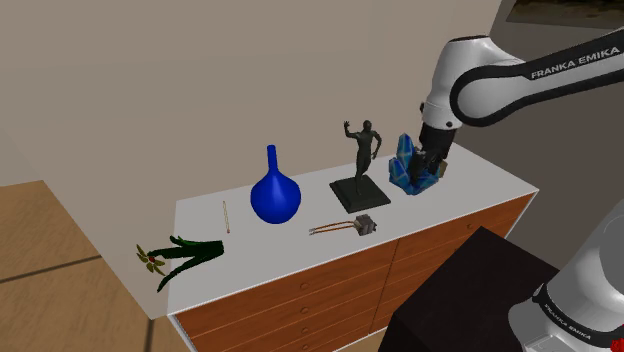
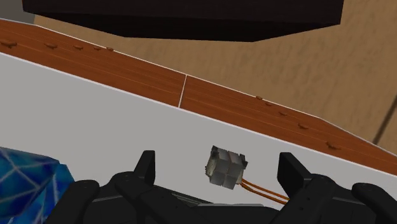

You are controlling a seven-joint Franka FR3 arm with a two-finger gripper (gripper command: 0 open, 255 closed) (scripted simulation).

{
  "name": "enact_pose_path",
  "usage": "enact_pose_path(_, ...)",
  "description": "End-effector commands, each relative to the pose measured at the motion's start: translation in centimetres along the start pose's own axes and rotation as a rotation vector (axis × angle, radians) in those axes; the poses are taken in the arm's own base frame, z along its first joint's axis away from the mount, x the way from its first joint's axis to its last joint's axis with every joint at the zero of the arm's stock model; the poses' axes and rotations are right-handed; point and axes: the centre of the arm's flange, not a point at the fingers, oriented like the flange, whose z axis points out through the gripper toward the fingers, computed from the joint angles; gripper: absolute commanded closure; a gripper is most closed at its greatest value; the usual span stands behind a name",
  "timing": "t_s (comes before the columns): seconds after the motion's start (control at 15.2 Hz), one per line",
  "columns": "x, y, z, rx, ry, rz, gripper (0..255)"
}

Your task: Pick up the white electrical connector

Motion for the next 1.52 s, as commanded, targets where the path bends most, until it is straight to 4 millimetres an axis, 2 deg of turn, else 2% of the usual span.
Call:
enact_pose_path(0.0, 1.0, -0.5, 2.3, 0.002, 0.006, 0.011, 0)
enact_pose_path(1.06, 10.3, -4.8, 20.6, 0.013, 0.028, 0.097, 0)
enact_pose_path(1.45, 10.3, -4.8, 23.8, 0.013, 0.028, 0.097, 0)
